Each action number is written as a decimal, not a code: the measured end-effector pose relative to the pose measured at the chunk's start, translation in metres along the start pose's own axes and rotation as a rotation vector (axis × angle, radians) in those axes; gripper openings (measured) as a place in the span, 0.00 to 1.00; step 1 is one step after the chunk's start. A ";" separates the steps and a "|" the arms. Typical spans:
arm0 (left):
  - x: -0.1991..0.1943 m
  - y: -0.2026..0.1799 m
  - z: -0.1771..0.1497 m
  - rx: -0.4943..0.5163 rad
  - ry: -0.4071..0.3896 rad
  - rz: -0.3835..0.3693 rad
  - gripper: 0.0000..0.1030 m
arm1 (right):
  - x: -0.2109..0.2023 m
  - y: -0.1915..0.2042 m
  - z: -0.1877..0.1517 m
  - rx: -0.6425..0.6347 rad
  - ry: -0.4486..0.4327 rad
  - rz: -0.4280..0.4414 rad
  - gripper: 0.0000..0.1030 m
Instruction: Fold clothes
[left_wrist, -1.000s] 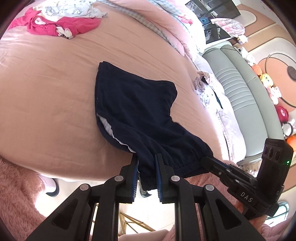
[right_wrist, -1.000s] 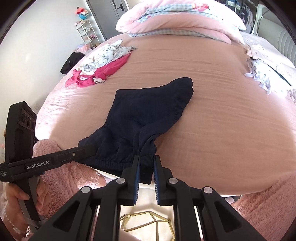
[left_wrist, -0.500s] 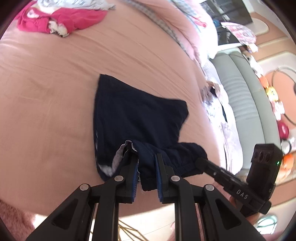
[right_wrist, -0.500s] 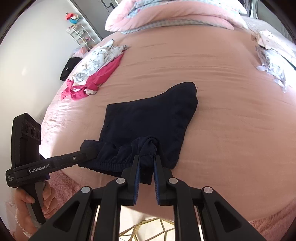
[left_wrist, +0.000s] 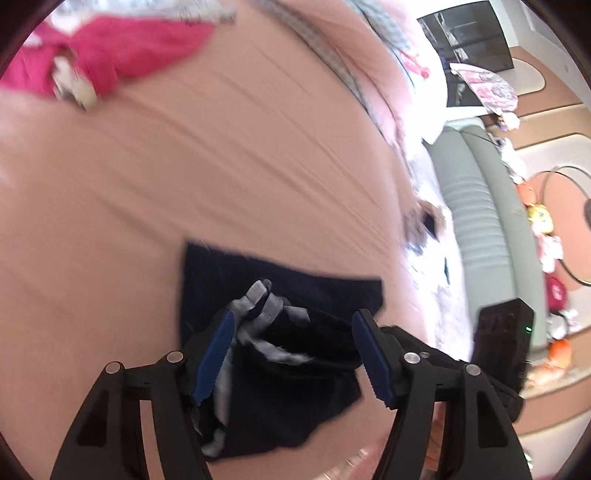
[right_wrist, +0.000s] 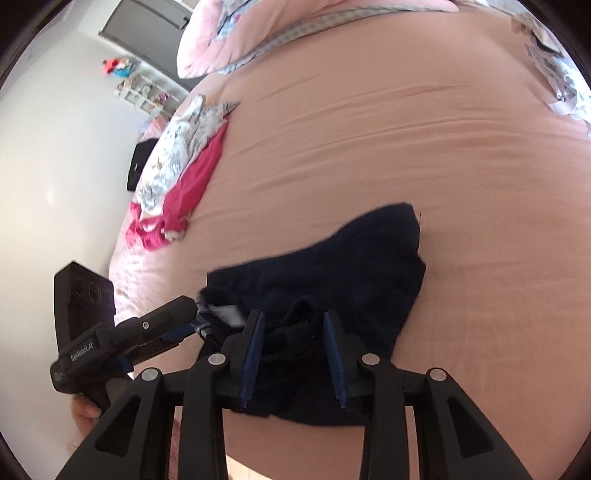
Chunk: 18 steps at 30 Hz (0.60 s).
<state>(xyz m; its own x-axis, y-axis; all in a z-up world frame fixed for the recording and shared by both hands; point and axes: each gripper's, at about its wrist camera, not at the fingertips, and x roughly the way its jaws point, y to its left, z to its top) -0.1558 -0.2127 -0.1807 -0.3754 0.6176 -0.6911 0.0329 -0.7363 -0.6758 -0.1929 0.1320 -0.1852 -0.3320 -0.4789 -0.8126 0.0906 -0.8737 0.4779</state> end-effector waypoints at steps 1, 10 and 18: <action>-0.004 -0.001 0.000 0.024 -0.025 0.023 0.62 | 0.000 -0.001 0.004 0.009 -0.009 0.003 0.31; 0.004 -0.027 -0.046 0.401 -0.007 0.244 0.26 | 0.001 0.010 -0.009 -0.132 -0.008 -0.096 0.31; 0.033 -0.029 -0.046 0.408 0.030 0.311 0.15 | 0.041 0.029 -0.006 -0.262 0.062 -0.171 0.31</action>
